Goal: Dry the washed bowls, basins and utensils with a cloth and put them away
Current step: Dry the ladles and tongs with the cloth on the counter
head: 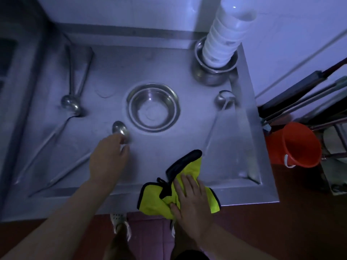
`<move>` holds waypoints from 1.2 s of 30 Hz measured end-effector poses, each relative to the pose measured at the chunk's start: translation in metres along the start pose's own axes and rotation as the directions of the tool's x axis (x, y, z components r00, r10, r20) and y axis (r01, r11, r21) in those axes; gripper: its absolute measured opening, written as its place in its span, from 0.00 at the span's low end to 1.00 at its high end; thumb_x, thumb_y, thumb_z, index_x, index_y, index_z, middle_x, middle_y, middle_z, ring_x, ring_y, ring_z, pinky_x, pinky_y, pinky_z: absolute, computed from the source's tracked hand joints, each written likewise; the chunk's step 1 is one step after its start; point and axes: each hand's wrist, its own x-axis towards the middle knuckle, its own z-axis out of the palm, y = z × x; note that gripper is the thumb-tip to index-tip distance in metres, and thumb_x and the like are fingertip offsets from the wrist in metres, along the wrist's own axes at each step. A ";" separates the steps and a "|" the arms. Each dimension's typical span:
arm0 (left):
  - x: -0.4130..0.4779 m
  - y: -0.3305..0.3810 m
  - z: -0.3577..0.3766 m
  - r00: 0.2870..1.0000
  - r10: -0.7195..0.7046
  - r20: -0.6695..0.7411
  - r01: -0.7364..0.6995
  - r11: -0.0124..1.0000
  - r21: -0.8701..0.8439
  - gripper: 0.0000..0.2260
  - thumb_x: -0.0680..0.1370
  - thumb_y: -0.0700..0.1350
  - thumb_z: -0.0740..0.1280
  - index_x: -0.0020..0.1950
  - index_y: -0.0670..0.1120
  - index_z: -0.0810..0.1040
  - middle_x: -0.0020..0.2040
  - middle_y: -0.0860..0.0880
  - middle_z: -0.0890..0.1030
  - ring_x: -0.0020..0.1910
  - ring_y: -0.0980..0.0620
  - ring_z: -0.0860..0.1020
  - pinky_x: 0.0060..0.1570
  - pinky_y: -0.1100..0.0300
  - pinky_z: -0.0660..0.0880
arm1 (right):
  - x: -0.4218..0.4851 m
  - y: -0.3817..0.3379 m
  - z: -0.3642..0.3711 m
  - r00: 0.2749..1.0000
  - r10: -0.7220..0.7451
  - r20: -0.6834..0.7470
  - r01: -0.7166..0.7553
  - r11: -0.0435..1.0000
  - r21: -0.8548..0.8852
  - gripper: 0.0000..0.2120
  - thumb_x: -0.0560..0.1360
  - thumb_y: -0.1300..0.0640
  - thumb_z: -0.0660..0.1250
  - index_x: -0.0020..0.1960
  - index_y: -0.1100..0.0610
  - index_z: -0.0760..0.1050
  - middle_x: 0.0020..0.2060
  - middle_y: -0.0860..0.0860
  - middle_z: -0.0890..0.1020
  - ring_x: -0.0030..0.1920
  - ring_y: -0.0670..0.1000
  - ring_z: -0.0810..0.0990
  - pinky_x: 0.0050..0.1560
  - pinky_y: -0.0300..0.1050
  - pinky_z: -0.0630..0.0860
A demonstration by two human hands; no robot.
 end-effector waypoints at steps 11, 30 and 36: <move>0.011 -0.180 -0.060 0.944 0.145 0.295 -0.237 0.923 0.303 0.10 0.66 0.47 0.76 0.40 0.45 0.79 0.36 0.45 0.78 0.38 0.42 0.76 0.35 0.54 0.70 | 0.093 -0.196 0.026 0.985 0.162 0.057 -0.159 0.986 -0.048 0.39 0.72 0.35 0.53 0.70 0.64 0.66 0.70 0.64 0.66 0.72 0.62 0.61 0.66 0.61 0.55; 0.045 -0.235 -0.089 0.982 0.168 0.084 -0.188 0.889 0.418 0.03 0.71 0.34 0.65 0.41 0.34 0.75 0.39 0.36 0.74 0.38 0.37 0.73 0.34 0.47 0.71 | 0.158 -0.266 0.025 0.938 0.323 0.123 -0.321 0.946 -0.036 0.47 0.73 0.29 0.48 0.71 0.58 0.26 0.71 0.58 0.27 0.72 0.58 0.26 0.71 0.62 0.32; 0.060 -0.237 -0.093 0.966 0.194 0.172 -0.249 0.883 0.398 0.14 0.58 0.31 0.77 0.34 0.36 0.73 0.31 0.37 0.74 0.30 0.39 0.75 0.28 0.53 0.71 | 0.182 -0.252 0.022 0.911 0.407 0.068 -0.405 0.913 -0.046 0.51 0.67 0.24 0.38 0.73 0.59 0.28 0.74 0.59 0.33 0.72 0.58 0.26 0.72 0.61 0.32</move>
